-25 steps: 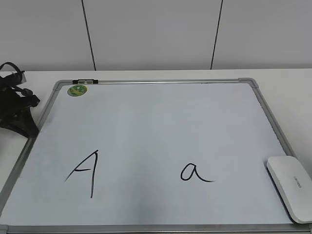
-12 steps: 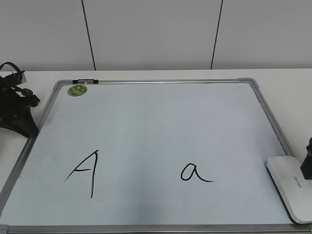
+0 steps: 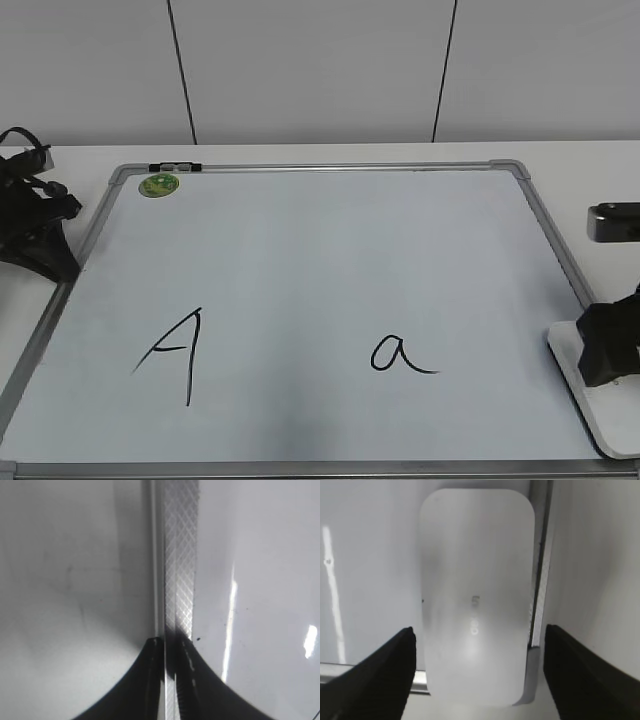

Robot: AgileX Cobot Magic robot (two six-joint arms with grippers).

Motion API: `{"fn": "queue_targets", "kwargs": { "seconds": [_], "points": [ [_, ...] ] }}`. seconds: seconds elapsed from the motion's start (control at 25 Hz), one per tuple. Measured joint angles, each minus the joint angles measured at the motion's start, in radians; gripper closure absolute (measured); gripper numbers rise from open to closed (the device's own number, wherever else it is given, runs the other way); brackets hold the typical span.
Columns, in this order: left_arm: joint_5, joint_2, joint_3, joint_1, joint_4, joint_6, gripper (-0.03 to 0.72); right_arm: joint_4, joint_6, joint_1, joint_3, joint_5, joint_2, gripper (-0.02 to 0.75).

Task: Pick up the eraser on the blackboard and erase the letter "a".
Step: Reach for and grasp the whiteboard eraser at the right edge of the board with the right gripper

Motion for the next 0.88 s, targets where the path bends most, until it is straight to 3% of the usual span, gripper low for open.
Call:
{"fn": "queue_targets", "kwargs": {
  "seconds": [0.88],
  "points": [
    [0.0, 0.0, 0.0, 0.0, 0.0, 0.0, 0.638, 0.011, 0.0, 0.008, -0.003, -0.111, 0.173, 0.149]
  ]
}}
